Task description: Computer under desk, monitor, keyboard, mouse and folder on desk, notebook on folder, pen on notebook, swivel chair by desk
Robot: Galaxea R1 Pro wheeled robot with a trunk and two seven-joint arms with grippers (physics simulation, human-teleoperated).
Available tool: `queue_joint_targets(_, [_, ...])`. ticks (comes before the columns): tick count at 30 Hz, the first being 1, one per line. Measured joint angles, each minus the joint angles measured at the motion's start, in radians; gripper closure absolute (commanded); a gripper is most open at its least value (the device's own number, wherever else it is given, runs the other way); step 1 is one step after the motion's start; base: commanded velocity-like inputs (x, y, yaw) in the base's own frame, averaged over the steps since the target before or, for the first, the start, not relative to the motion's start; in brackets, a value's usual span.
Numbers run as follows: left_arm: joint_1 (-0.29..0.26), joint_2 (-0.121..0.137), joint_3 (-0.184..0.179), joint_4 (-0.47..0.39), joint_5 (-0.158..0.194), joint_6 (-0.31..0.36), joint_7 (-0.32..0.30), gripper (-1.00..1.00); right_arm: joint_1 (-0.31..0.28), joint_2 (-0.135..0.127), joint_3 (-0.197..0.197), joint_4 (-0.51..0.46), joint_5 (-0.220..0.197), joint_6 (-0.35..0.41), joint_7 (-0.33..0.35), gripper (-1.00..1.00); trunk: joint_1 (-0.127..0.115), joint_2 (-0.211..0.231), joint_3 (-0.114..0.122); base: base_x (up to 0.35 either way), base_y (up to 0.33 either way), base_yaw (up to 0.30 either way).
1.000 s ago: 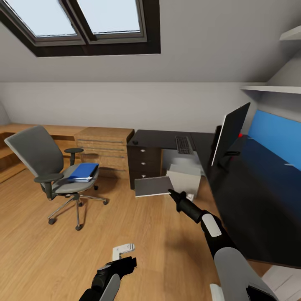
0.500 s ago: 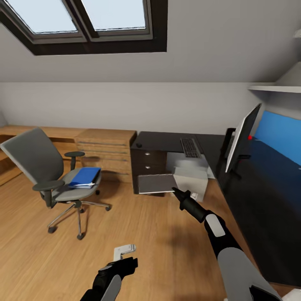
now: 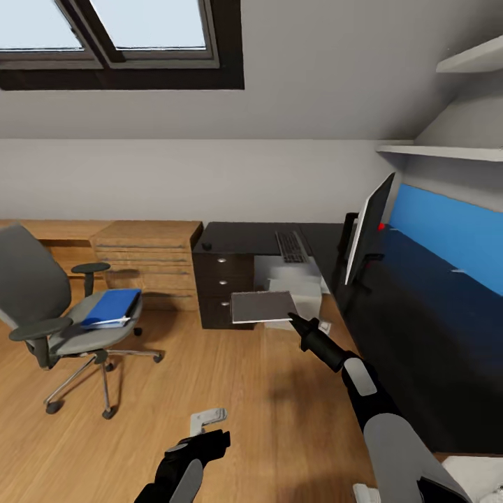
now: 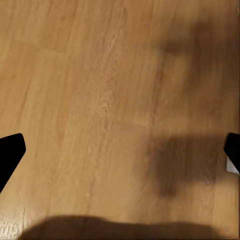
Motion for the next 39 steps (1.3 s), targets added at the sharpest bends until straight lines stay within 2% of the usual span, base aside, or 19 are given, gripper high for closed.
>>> queue_joint_targets(15, [0.000, 0.000, 0.001, 0.000, 0.000, 0.000, -0.001, -1.00, 0.000, 0.000, 0.001, 0.003, 0.001, -0.002, 0.000, 1.00, -0.058, 0.105, 0.047, 0.272, 0.000, -0.062])
queue_joint_targets(32, [0.000, 0.002, 0.002, 0.000, 0.002, 0.000, -0.003, -1.00, 0.001, 0.001, 0.001, 0.003, 0.001, -0.003, -0.001, 1.00, -0.123, 0.224, 0.107, 0.331, 0.000, -0.201])
queue_joint_targets(39, [0.000, 0.002, 0.001, 0.000, 0.000, 0.000, -0.002, -1.00, 0.001, 0.002, 0.001, 0.003, -0.001, -0.002, -0.001, 1.00, -0.123, 0.224, 0.115, 0.129, 0.000, -0.098])
